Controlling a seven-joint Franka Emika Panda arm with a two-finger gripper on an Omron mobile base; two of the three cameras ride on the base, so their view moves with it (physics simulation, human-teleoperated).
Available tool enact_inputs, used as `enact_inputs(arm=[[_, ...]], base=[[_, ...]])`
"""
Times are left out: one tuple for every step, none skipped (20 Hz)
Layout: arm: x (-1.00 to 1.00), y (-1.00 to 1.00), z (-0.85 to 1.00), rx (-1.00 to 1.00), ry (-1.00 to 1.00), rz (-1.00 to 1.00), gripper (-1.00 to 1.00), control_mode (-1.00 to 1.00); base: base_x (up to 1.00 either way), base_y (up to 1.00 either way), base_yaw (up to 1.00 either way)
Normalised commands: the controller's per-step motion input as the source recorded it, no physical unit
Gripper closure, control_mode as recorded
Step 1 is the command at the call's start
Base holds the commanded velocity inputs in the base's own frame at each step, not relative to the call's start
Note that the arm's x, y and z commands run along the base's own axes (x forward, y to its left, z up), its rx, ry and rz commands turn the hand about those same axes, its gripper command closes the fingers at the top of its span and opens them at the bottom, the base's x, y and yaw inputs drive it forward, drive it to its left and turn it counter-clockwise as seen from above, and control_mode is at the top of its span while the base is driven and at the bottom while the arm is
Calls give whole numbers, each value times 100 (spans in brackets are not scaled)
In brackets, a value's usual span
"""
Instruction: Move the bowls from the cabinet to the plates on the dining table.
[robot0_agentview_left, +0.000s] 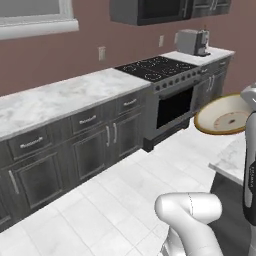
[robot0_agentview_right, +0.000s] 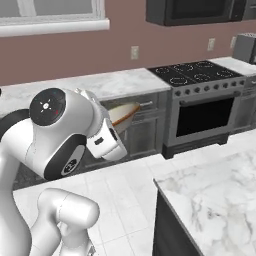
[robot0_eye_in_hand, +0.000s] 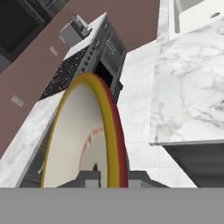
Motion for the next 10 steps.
enact_inputs(arm=[[0,0,0,0,0,0,100,100],[0,0,0,0,0,0,100,100],[0,0,0,0,0,0,100,100],[0,0,0,0,0,0,100,100],[0,0,0,0,0,0,100,100],[0,0,0,0,0,0,100,100],[0,0,0,0,0,0,100,100],[0,0,0,0,0,0,100,100],[0,0,0,0,0,0,100,100],[0,0,0,0,0,0,100,100]], base=[[11,-27,-43],[11,-27,-43],[11,-26,-43],[11,-26,-43],[11,-26,-43],[11,-26,-43],[11,-27,-43],[9,-28,-43],[9,-28,-43],[9,-28,-42]])
